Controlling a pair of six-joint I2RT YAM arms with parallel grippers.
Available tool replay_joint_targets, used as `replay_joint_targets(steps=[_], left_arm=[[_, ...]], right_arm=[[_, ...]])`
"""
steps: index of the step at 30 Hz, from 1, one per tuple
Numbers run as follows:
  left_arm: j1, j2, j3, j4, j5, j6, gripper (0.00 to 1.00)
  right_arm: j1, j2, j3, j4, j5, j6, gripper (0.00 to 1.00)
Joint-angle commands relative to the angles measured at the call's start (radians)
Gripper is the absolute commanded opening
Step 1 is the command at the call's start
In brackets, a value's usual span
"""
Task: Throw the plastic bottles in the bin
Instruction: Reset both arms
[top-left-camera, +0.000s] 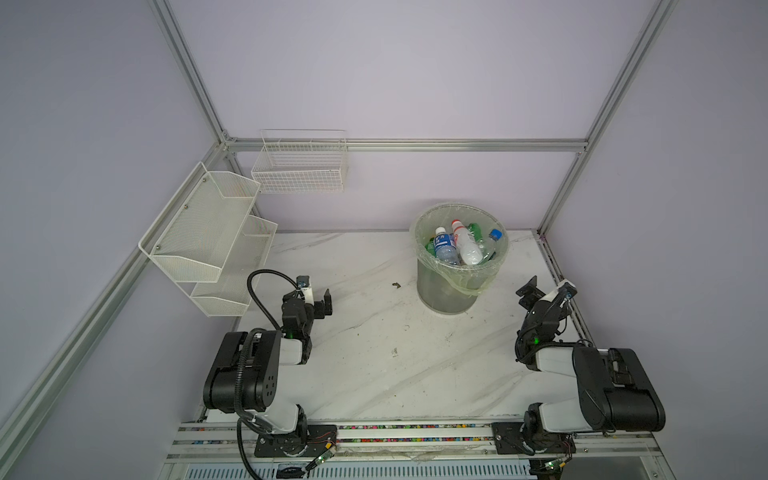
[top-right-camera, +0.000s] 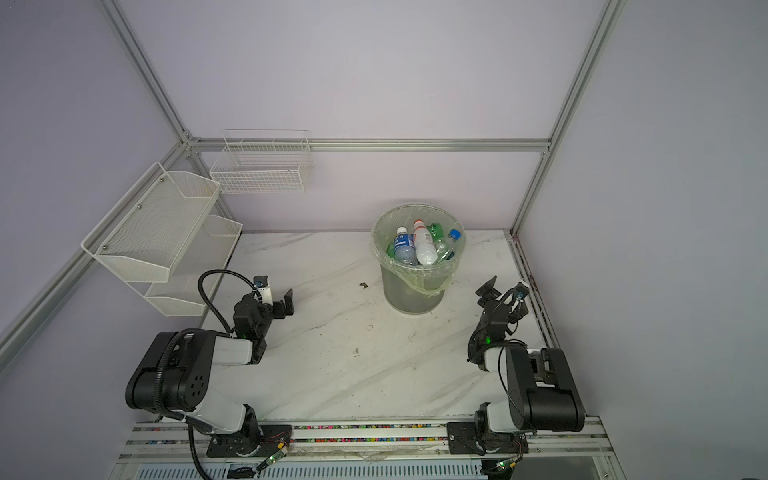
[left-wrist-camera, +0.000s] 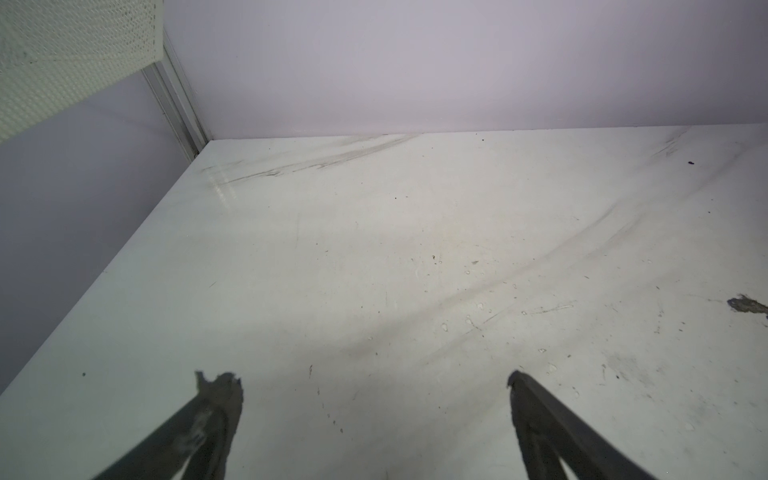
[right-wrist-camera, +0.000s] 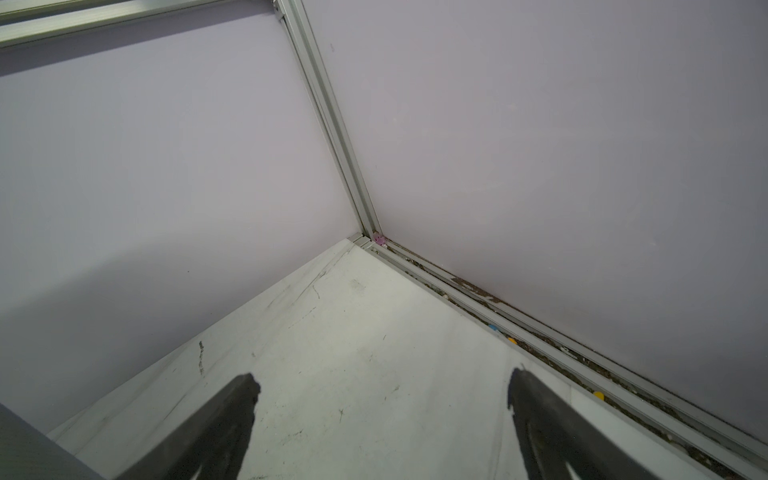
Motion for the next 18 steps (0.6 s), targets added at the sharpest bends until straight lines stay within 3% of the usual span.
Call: replay_joint_targets(steps=[1, 5, 7, 14, 16, 18], left_arm=[[0.004, -0.005, -0.019, 0.060, 0.020, 0.022, 1.00], [0.004, -0.007, -0.021, 0.060, 0.018, 0.022, 1.00], [0.005, -0.006, -0.021, 0.061, 0.018, 0.023, 1.00], [0.004, -0.009, -0.025, 0.067, 0.009, 0.021, 1.00], [0.004, -0.008, -0.025, 0.069, 0.009, 0.021, 1.00], [0.004, -0.009, -0.027, 0.069, 0.009, 0.021, 1.00]], right_arm=[[0.006, 0.060, -0.014, 0.178, 0.004, -0.005, 0.97], [0.017, 0.169, -0.031, 0.338, -0.014, -0.027, 0.97], [0.046, 0.217, -0.034, 0.445, -0.033, -0.104, 0.97], [0.080, 0.258, -0.001, 0.415, -0.166, -0.185, 0.97], [0.095, 0.372, 0.007, 0.575, -0.189, -0.241, 0.97], [0.105, 0.297, 0.033, 0.386, -0.188, -0.209, 0.97]])
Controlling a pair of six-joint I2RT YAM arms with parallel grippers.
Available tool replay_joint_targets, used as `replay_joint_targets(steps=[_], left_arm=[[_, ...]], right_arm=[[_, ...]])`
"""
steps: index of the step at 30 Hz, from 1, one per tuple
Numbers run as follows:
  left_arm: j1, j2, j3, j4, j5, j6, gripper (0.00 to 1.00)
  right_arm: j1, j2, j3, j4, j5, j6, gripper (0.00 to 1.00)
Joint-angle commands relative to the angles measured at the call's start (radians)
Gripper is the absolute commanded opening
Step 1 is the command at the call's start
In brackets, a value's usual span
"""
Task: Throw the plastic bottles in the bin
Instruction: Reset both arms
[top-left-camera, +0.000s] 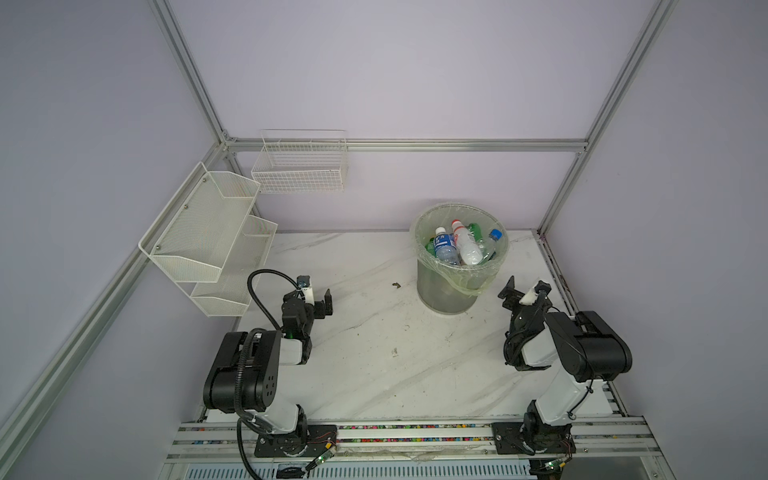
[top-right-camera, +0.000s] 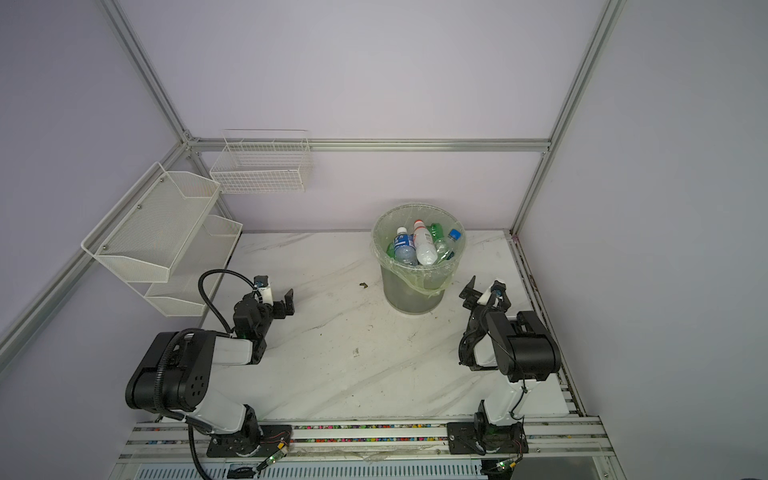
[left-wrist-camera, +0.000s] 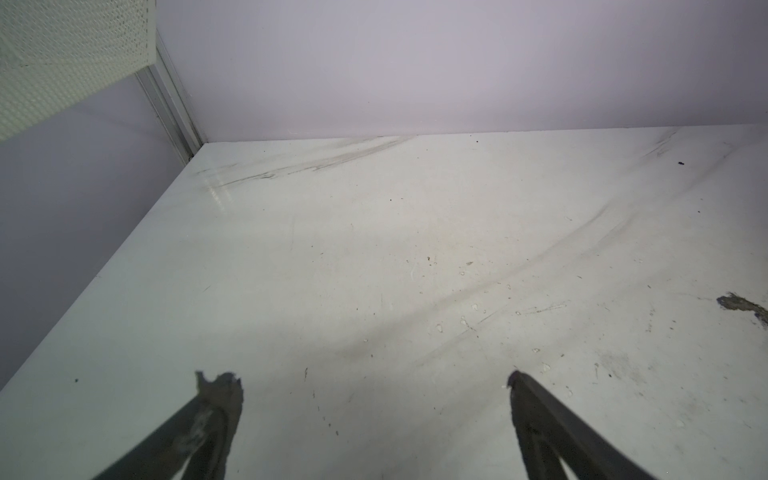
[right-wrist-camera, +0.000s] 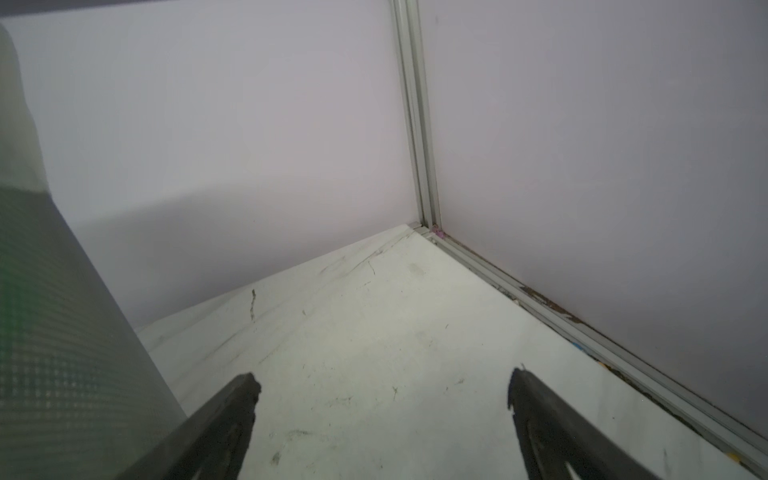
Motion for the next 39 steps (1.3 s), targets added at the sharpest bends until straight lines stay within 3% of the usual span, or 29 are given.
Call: replay_joint_targets(steps=[1, 2, 4, 6, 8, 10, 39], left_arm=[[0.004, -0.008, -0.026, 0.065, -0.001, 0.019, 1.00], [0.004, -0.004, -0.022, 0.063, 0.000, 0.017, 1.00], [0.006, -0.002, -0.011, 0.049, -0.026, -0.001, 1.00], [0.010, -0.002, -0.009, 0.040, -0.025, -0.005, 1.00], [0.009, -0.003, -0.009, 0.039, -0.026, -0.006, 1.00], [0.009, -0.005, -0.010, 0.041, -0.026, -0.004, 1.00], [0.008, -0.006, -0.012, 0.040, -0.017, 0.007, 1.00]], right_arm=[[0.016, -0.020, 0.057, -0.024, -0.037, -0.035, 0.97], [0.016, 0.020, 0.076, 0.026, -0.051, -0.073, 0.97], [0.015, -0.015, 0.147, -0.188, -0.067, -0.052, 0.97], [0.017, 0.016, 0.129, -0.074, -0.074, -0.085, 0.97], [0.017, -0.012, 0.142, -0.165, -0.068, -0.064, 0.97], [0.018, 0.007, 0.129, -0.092, -0.071, -0.082, 0.97], [0.022, -0.001, 0.134, -0.123, -0.064, -0.080, 0.97]])
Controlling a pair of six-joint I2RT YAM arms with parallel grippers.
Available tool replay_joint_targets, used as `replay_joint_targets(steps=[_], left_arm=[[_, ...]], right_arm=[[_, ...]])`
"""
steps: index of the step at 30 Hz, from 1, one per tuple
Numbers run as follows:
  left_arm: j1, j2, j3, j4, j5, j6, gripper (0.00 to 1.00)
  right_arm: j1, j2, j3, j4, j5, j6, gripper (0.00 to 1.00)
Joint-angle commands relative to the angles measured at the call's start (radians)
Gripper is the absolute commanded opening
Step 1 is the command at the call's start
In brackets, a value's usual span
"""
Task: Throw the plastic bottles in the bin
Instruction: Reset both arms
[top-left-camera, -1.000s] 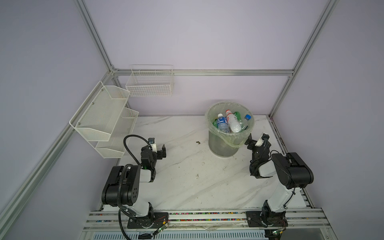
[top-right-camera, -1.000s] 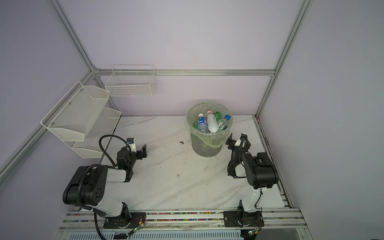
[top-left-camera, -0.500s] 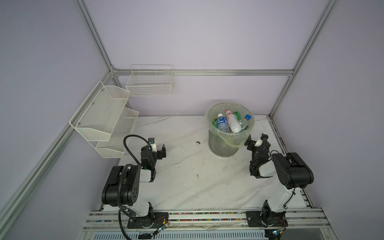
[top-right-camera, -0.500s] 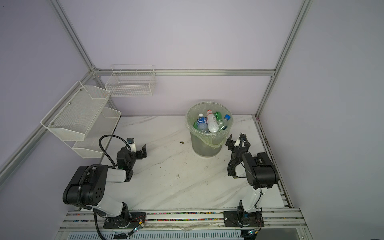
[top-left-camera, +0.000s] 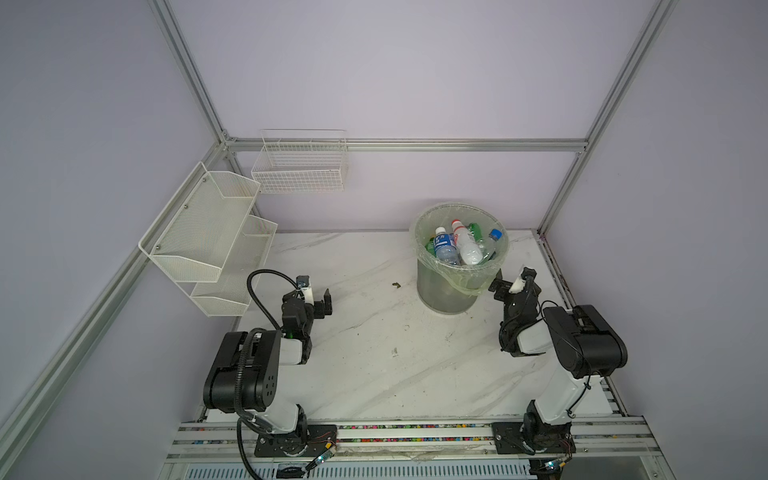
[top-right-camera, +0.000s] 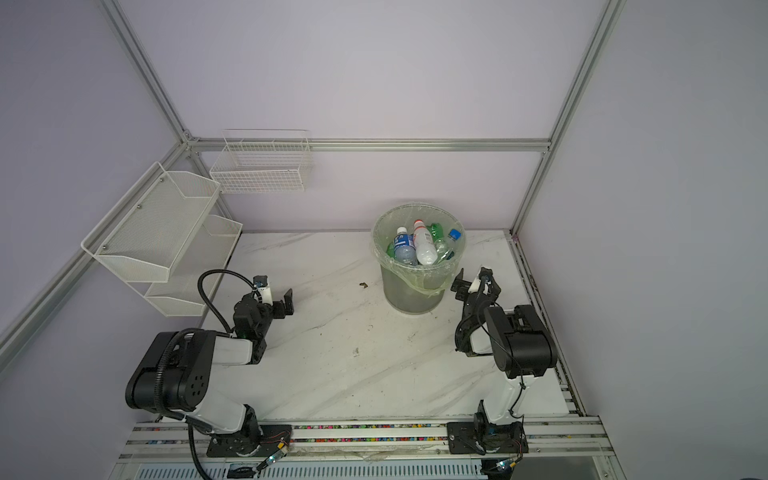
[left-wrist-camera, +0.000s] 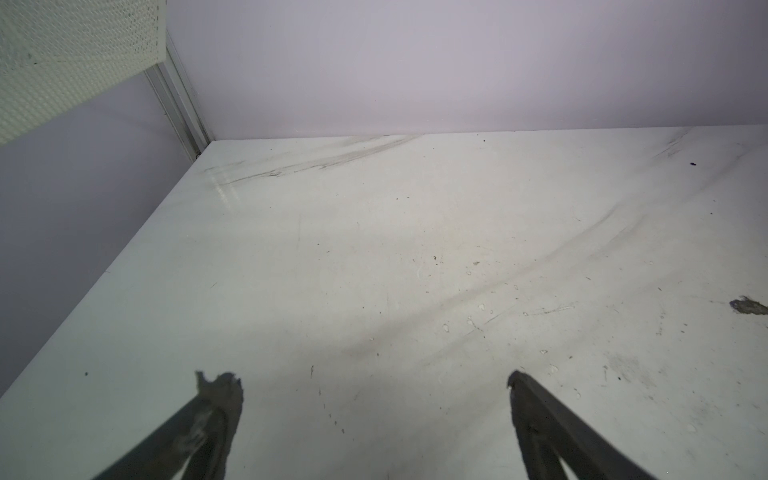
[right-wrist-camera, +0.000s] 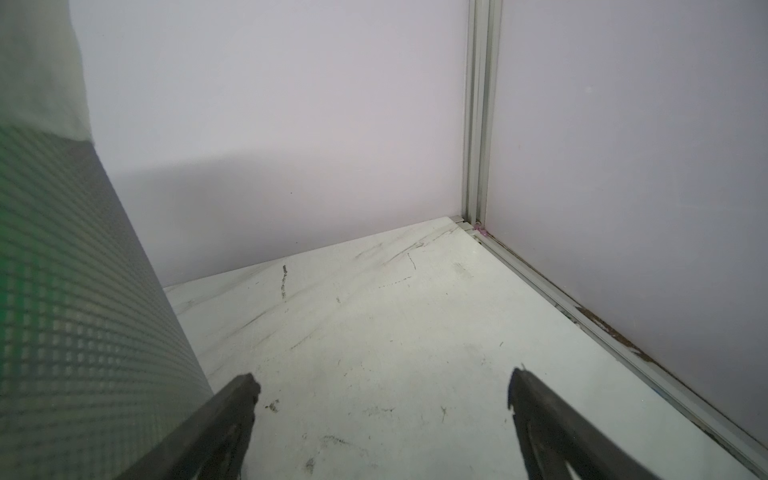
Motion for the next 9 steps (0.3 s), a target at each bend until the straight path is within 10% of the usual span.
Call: replay_joint_targets(steps=[1, 9], left_arm=[[0.007, -0.006, -0.012, 0.042, -0.001, 0.011, 1.00], [0.008, -0.007, -0.012, 0.043, -0.002, 0.010, 1.00]], right_arm=[[0.005, -0.005, 0.002, 0.017, -0.002, -0.020, 0.97], [0.021, -0.001, 0.013, 0.004, 0.020, -0.032, 0.97]])
